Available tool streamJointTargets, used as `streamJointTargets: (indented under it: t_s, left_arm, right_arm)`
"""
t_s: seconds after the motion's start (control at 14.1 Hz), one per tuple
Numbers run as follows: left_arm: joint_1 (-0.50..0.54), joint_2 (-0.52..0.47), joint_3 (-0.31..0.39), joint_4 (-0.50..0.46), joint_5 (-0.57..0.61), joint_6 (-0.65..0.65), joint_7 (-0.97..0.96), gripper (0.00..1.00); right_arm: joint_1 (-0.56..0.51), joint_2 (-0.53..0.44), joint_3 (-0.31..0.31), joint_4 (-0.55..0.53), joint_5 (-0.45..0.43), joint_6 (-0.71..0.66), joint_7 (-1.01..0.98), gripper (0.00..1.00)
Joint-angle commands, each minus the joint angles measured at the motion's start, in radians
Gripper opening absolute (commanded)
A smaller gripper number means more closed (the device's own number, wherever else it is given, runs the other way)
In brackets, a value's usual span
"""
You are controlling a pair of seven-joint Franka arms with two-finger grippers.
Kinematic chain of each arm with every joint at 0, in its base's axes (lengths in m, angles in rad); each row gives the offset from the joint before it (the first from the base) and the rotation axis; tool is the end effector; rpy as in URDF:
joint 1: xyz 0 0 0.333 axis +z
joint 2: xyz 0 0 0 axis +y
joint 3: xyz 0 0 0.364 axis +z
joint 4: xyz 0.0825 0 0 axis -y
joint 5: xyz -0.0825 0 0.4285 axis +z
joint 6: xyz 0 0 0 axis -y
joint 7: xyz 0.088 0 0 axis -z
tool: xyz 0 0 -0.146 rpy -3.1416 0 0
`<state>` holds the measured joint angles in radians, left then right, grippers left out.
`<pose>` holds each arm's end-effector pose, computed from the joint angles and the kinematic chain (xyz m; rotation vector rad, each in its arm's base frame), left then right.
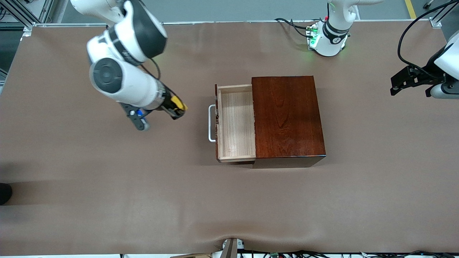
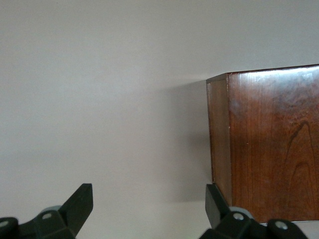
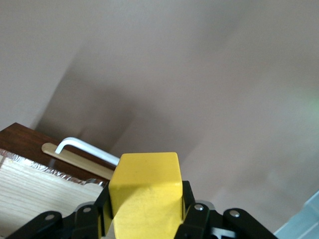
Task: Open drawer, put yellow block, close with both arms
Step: 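Lift the yellow block with the right gripper and carry it to the drawer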
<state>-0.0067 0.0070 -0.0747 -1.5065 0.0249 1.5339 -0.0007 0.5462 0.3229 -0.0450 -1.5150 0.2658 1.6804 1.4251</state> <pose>0.5974 -0.0448 0.6592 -3.1155 0.1239 -0.0334 0.5898 0.3677 0.4648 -2.7366 1.4471 0.4550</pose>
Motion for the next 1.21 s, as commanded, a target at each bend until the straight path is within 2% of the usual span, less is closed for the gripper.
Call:
streamJointTargets:
  t_s: [0.0,0.21,0.43,1.14]
  left_arm:
    - [0.013,-0.007,-0.002,-0.001,-0.014,0.006,0.022,1.0]
    - [0.013,-0.004,0.0,-0.003,-0.014,0.006,0.022,1.0]
    - [0.013,-0.002,0.0,-0.003,-0.014,0.006,0.022,1.0]
    - [0.011,0.005,-0.004,-0.001,-0.013,0.006,0.019,1.0]
  right_arm:
    - [0.049,0.028,-0.01,0.004,0.021,0.05,0.122,0.0]
    - [0.087,0.051,-0.01,0.006,0.023,0.13,0.242,0.0]
    - [0.107,0.07,-0.01,0.007,0.084,0.191,0.313,0.0]
    - [0.208,0.168,-0.012,0.012,0.082,0.398,0.56,0.0]
